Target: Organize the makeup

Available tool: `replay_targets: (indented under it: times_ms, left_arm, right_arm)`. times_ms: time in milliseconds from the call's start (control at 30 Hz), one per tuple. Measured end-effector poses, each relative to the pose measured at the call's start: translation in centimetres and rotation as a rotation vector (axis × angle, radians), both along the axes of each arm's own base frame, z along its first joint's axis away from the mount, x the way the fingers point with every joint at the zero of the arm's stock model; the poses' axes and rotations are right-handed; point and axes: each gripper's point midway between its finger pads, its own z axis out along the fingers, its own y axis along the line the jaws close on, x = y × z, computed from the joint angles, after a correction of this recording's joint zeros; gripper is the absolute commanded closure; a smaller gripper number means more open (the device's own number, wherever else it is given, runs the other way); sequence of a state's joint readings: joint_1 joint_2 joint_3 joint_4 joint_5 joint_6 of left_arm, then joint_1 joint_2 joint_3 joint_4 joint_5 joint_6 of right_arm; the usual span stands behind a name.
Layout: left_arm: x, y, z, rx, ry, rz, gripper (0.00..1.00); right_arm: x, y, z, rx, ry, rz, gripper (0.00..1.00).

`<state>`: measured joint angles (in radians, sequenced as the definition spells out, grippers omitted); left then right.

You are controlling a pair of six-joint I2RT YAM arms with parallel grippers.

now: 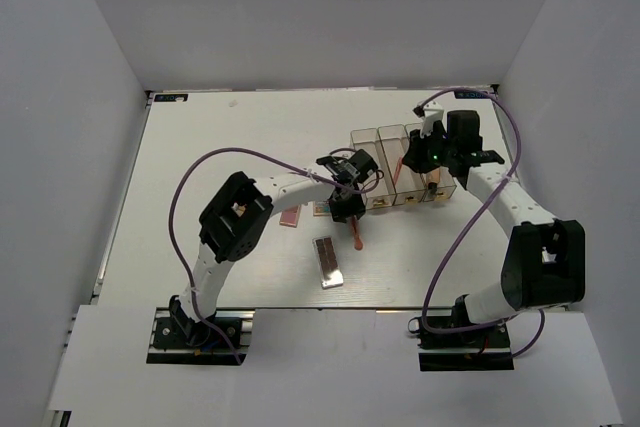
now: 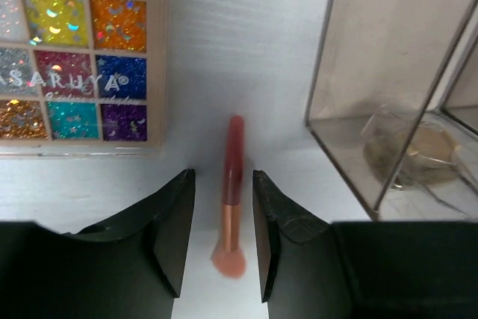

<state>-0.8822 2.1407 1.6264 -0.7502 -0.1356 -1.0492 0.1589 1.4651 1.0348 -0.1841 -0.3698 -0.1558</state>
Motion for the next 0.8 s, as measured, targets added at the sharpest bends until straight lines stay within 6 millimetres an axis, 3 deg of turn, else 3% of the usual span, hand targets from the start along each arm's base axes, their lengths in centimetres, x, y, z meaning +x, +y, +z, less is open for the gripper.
replay_targets:
  times_ms: [300,600,800]
  left_arm:
    - [-0.3,0.1,-0.3,0.075,0.045,-0.009,0.60]
    - [-0.6,0.3,-0.5,0.117,0.064,-0.039,0.64]
    - [-1.3,0.8,-0.5,0.146,0.085,-0.066,0.91]
  right_arm:
    - [0.1,-0.4,0.8,0.020,-0.025,-0.021,0.79]
    - [-0.4,-0.7,0.2,0.031,-0.015,-0.028,0.79]
    - [-0.6,-0.8,0.3,0.050,-0.016,-0.035,0.79]
